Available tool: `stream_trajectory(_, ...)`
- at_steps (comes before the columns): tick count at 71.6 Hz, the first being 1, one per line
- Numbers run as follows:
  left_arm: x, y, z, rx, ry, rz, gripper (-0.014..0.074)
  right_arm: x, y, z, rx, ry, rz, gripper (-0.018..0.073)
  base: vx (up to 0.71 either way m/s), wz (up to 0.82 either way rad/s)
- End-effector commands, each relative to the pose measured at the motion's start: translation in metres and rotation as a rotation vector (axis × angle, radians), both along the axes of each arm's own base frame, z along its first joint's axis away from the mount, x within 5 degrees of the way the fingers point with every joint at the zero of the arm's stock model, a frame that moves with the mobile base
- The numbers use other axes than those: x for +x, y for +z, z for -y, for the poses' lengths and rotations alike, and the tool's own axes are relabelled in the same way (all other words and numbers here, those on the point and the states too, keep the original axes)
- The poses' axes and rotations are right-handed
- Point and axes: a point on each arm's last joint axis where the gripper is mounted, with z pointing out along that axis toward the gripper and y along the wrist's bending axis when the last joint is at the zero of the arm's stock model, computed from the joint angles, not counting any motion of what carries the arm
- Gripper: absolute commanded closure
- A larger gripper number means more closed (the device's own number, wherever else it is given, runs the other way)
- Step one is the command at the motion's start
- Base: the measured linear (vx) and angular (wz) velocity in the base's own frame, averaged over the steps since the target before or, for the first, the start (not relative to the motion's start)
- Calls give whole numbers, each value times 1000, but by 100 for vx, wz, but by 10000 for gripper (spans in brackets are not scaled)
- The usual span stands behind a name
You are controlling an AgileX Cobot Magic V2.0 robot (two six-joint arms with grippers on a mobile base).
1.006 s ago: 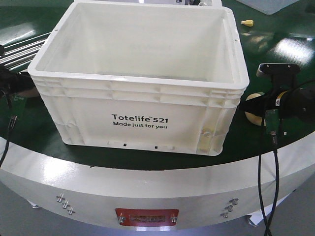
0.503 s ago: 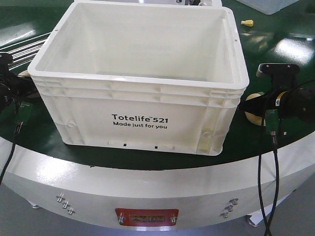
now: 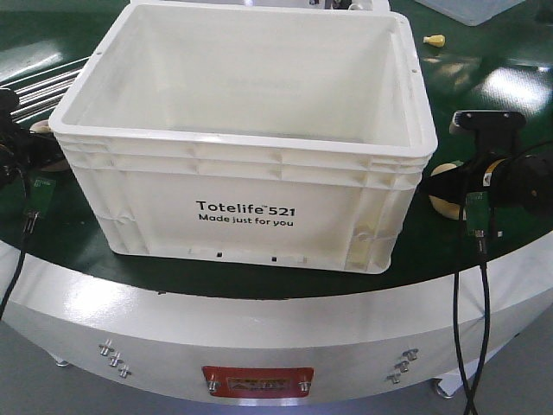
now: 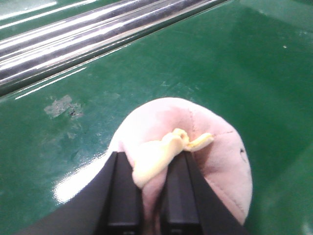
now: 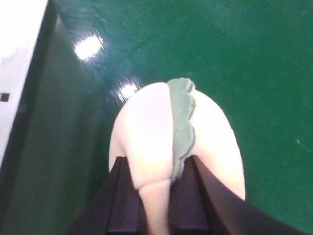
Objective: Place moving items into box and shelve
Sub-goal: 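Close both grippers on the plush toys and lift them, then carry both plush toys over the tote and release them inside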
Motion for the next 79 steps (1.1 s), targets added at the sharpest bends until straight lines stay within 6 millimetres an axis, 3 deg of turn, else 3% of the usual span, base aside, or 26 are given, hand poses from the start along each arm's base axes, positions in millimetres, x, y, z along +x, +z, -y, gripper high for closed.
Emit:
stream_trajectory(1, 1, 41, 2, 11, -1, 140, 624, 7, 22, -3, 21, 26, 128, 572, 0, 0)
stream_trajectory(27, -15, 107, 4, 36, -2, 317, 624, 3, 69, -4, 8, 71, 310, 571, 0, 0)
stream_trajectory(54, -45, 172, 8, 59, -3, 484, 624, -8, 151, -1, -46, 80, 512, 571, 0, 0)
stream_trajectory(79, -88, 233, 14, 79, -2, 637, 624, -39, 220, 2, -64, 76, 716, 571, 0, 0)
